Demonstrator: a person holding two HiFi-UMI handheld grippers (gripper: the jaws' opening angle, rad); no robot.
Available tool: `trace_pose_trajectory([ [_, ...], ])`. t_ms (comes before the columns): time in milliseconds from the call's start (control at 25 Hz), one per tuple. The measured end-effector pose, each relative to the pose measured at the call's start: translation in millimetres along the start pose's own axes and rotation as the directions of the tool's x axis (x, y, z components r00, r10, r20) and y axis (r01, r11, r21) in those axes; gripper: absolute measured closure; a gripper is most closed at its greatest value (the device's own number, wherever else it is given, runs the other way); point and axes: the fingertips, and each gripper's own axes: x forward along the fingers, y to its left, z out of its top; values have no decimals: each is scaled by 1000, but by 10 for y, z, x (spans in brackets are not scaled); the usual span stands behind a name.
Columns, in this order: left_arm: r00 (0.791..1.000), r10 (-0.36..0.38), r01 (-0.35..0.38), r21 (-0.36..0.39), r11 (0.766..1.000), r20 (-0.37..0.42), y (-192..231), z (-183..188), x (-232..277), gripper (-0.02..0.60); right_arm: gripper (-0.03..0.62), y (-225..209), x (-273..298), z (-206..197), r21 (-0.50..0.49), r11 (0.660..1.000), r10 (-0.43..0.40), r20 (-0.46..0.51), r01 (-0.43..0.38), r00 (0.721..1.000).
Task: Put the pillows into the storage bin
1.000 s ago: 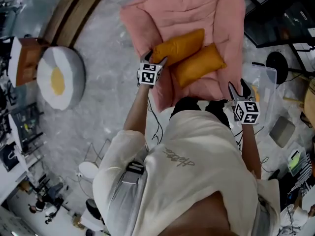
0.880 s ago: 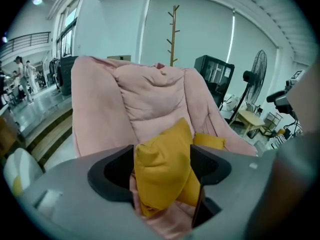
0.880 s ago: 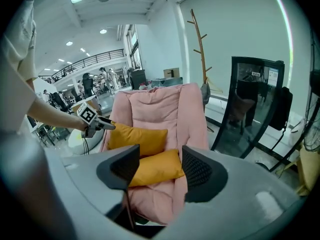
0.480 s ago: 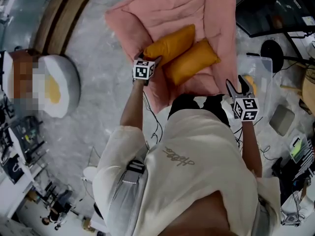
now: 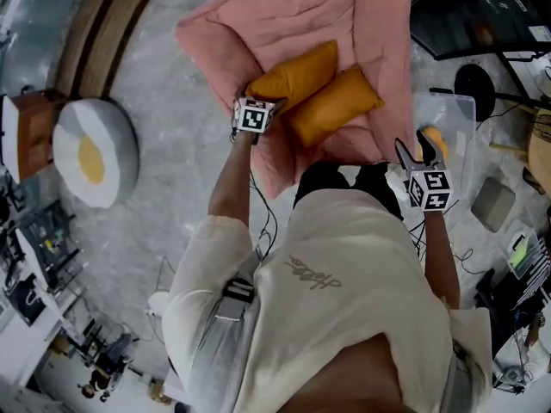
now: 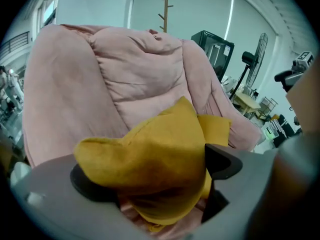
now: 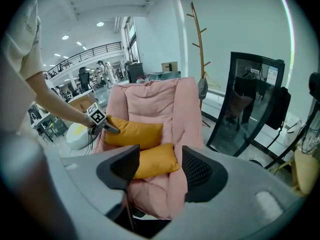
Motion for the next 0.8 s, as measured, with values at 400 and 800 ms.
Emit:
trace_pose_trajectory([
  [400, 996, -25, 20, -67, 998, -82, -45, -215, 149, 129, 333, 32, 5, 16, -2, 1000, -1, 11, 1, 1000],
  [800, 995, 24, -36, -120, 992, -99, -266, -179, -89, 244, 336, -29, -62, 38, 16, 1000, -27, 54, 27, 998],
])
